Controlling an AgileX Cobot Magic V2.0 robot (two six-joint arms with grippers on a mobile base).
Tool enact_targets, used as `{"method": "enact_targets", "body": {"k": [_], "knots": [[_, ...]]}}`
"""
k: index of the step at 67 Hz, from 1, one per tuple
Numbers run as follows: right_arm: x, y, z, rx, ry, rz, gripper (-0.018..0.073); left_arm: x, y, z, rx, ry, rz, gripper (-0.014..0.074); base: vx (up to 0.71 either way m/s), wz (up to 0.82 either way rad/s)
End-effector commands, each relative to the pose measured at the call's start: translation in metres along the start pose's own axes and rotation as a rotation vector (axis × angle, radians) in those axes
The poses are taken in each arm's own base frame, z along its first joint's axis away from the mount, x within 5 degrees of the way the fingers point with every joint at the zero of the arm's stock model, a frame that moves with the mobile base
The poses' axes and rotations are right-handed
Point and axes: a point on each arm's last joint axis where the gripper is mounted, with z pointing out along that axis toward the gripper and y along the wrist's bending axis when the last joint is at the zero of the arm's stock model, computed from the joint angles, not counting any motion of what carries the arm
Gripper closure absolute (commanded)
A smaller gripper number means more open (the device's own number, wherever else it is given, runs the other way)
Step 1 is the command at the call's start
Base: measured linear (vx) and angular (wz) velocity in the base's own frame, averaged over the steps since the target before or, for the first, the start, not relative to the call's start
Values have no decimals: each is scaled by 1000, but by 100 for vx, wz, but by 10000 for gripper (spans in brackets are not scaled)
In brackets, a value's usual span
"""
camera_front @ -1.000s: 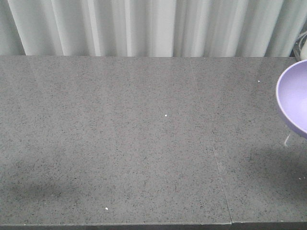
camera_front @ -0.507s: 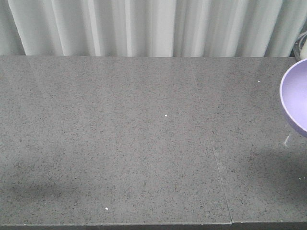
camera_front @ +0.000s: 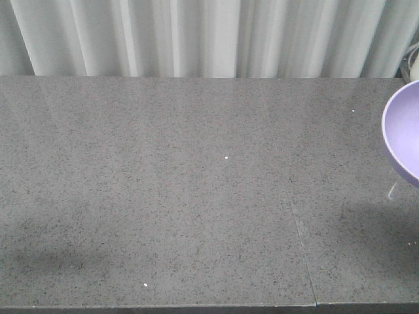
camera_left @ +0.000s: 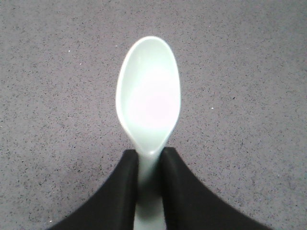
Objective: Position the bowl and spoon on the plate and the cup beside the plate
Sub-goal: 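Lift the spoon and bowl off the counter with both grippers, then drive the base to the counter with the blue plate, holding both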
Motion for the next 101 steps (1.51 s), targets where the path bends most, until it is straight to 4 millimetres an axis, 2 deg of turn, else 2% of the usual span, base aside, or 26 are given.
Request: {"method": "enact_targets", "body": {"k": [1, 101], "knots": [[-11, -1, -9, 2, -101, -8, 566, -7, -3, -9, 31, -83, -8, 603, 0, 0], [-11, -1, -9, 2, -101, -8, 566, -7, -3, -9, 31, -83, -8, 603, 0, 0]]}}
